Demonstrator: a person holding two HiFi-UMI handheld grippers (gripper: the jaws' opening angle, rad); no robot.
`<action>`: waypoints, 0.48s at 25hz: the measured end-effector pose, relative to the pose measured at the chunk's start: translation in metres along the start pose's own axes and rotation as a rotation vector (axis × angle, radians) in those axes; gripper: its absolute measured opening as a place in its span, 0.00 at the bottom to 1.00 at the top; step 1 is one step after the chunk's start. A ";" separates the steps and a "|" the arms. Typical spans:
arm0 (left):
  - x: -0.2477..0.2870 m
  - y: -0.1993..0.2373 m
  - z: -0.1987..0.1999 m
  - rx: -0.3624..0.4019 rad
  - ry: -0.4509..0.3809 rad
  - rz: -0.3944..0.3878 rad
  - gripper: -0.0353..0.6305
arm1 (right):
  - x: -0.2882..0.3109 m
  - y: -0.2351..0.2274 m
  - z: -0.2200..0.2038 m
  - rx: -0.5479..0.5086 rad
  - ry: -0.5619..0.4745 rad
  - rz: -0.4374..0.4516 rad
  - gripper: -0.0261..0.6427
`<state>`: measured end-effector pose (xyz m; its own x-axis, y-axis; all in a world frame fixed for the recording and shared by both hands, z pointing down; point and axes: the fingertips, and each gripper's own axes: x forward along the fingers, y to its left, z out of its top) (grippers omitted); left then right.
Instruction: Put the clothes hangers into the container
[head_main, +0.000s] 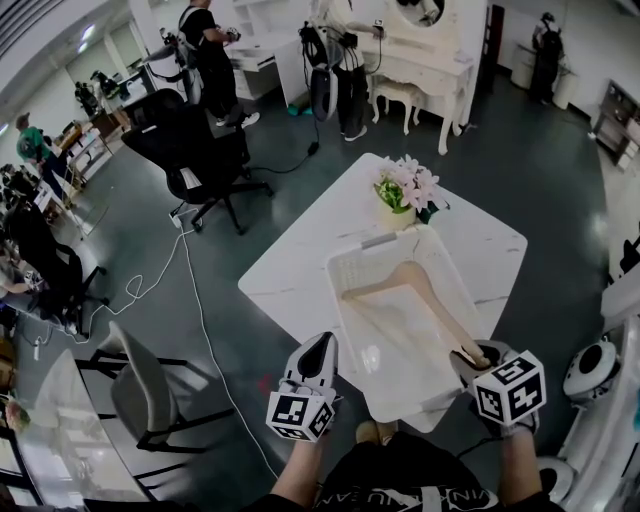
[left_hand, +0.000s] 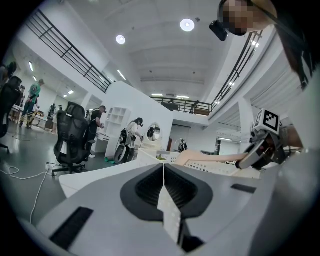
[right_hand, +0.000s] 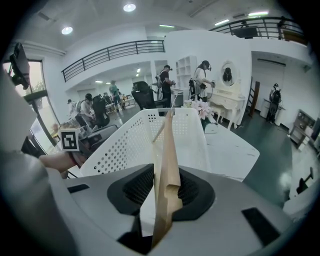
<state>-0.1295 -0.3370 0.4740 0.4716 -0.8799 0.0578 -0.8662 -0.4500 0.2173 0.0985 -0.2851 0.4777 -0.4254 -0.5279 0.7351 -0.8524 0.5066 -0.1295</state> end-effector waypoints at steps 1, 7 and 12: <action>0.000 0.000 -0.001 0.000 0.002 -0.001 0.07 | 0.000 0.000 -0.001 -0.006 0.003 -0.006 0.17; -0.001 -0.002 -0.006 -0.004 0.012 -0.002 0.07 | 0.002 -0.004 -0.007 -0.070 0.037 -0.058 0.18; -0.003 -0.004 -0.005 -0.004 0.013 0.000 0.07 | 0.000 -0.006 -0.006 -0.134 0.061 -0.113 0.18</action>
<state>-0.1271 -0.3320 0.4776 0.4734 -0.8780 0.0705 -0.8657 -0.4489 0.2215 0.1049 -0.2842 0.4822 -0.3069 -0.5464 0.7792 -0.8437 0.5352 0.0430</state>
